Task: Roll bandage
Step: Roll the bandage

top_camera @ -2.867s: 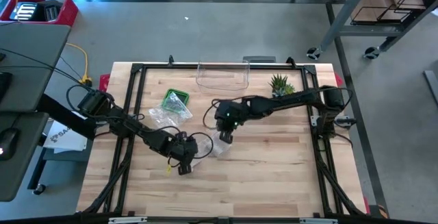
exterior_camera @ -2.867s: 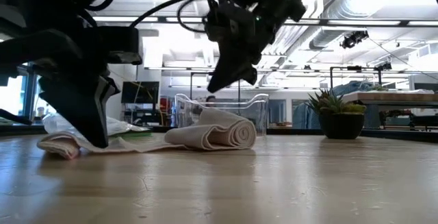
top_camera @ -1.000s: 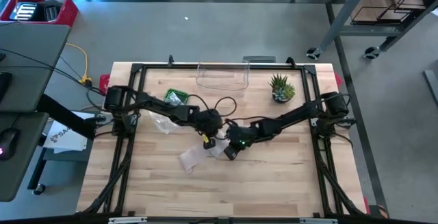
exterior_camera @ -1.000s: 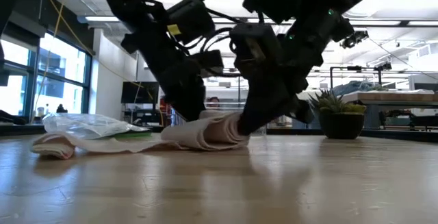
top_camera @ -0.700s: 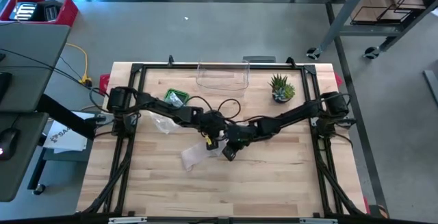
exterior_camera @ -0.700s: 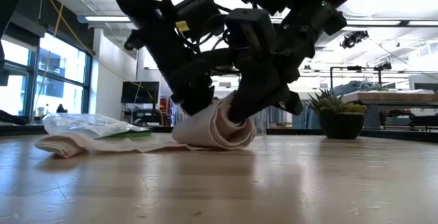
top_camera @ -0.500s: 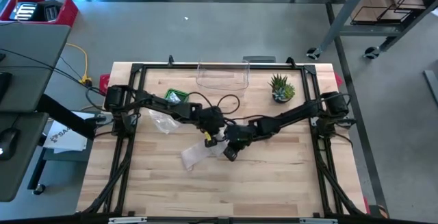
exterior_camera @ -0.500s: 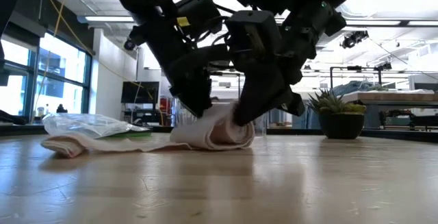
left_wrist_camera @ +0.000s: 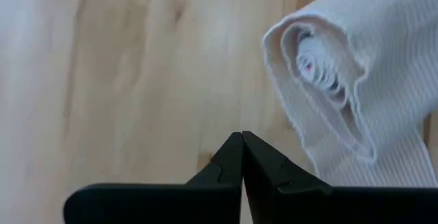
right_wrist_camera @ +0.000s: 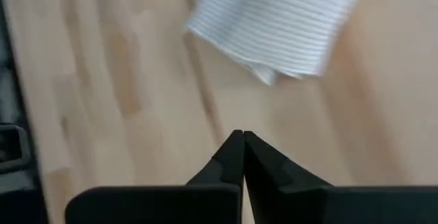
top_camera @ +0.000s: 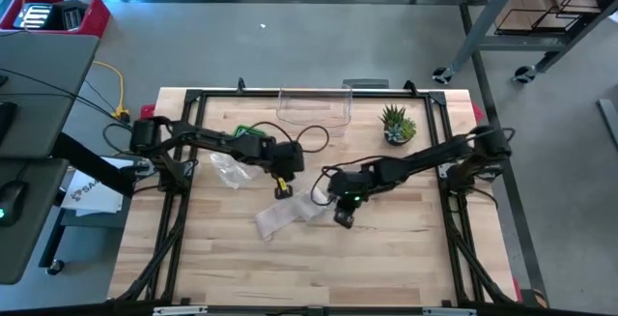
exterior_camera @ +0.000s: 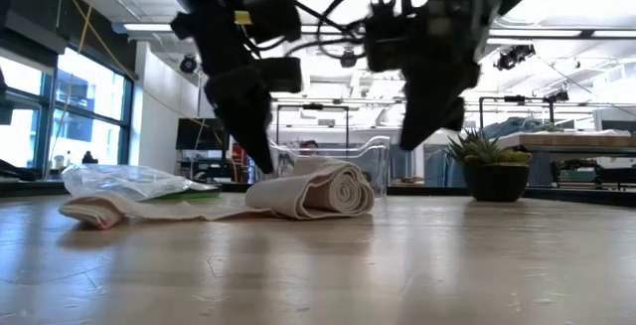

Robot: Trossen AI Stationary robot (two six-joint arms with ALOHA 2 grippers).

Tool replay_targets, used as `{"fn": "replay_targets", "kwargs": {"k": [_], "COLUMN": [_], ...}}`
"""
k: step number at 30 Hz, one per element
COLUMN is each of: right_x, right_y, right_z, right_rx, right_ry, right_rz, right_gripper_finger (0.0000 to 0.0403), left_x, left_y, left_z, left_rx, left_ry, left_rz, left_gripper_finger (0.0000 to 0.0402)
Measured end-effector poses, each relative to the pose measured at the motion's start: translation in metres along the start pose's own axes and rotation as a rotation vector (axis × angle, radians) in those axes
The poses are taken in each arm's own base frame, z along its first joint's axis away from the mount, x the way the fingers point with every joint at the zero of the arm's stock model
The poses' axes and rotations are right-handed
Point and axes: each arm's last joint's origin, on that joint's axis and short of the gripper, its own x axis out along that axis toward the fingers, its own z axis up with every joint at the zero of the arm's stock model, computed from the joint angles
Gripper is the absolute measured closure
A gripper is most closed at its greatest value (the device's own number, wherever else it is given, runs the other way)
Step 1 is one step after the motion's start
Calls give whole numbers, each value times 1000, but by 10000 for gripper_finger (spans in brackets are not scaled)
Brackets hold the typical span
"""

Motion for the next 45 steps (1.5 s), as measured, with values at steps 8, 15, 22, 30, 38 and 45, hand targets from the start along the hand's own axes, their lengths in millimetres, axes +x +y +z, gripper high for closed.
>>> {"fn": "replay_targets", "kwargs": {"k": [8,15,22,30,38,45], "right_x": [-28,-8,-2,-7,26,47], "right_y": [-9,-22,-27,-24,-27,-21], "right_z": [5,22,42,51,59,64], "right_rx": [158,338,381,283,337,350], "right_ry": [-125,-123,-161,-180,-86,-40], "right_rz": [-126,7,154,13,-51,-33], "right_gripper_finger": [398,305,154,122,121,121], "left_x": [-26,-42,-52,-51,-51,-51], "left_y": [-21,-52,-66,-67,-68,-68], "left_z": [-32,-54,-58,-60,-60,-60], "left_rx": [-286,-386,-380,-388,-394,-402], "left_ry": [-166,-228,-255,-240,-226,-226], "left_rz": [2,33,30,33,2,-4], "left_gripper_finger": [401,401,401,401,401,401]}}
